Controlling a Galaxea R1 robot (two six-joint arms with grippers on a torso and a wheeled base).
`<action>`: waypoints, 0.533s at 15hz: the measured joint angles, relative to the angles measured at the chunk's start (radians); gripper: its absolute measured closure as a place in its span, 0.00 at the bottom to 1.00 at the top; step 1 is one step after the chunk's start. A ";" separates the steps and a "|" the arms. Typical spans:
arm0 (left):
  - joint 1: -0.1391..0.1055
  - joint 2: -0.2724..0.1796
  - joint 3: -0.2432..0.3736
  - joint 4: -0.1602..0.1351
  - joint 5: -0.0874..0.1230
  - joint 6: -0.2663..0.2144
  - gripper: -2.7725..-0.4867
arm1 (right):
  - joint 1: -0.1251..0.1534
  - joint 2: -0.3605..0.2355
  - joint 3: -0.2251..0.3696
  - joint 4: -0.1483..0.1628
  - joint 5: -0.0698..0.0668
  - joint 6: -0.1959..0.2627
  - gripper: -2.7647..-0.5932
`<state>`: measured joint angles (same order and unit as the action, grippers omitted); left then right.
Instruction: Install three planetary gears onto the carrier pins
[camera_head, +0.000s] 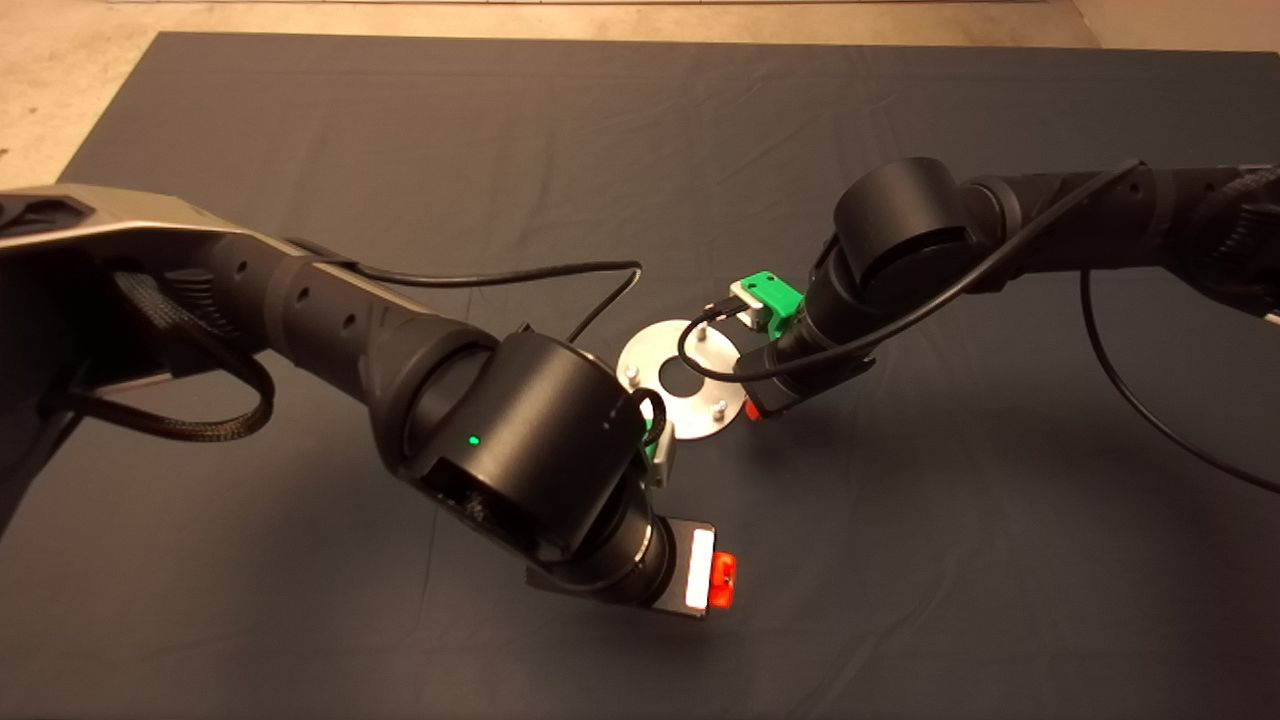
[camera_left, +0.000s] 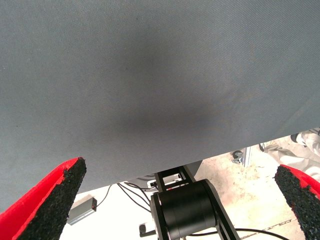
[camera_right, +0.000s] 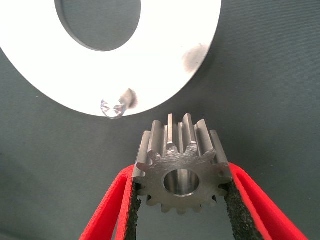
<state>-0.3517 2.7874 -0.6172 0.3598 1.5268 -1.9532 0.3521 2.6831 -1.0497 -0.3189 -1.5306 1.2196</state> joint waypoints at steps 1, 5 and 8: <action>0.000 0.001 0.000 0.000 0.000 0.000 0.01 | 0.000 0.007 -0.010 0.000 -0.001 0.000 0.79; 0.000 0.005 0.000 0.000 0.000 0.000 0.01 | 0.000 0.046 -0.056 0.000 -0.001 -0.001 0.79; 0.000 0.005 0.000 0.000 0.000 0.000 0.01 | 0.000 0.068 -0.086 0.000 0.000 -0.003 0.79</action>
<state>-0.3517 2.7926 -0.6172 0.3598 1.5265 -1.9536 0.3521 2.7513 -1.1354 -0.3189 -1.5309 1.2162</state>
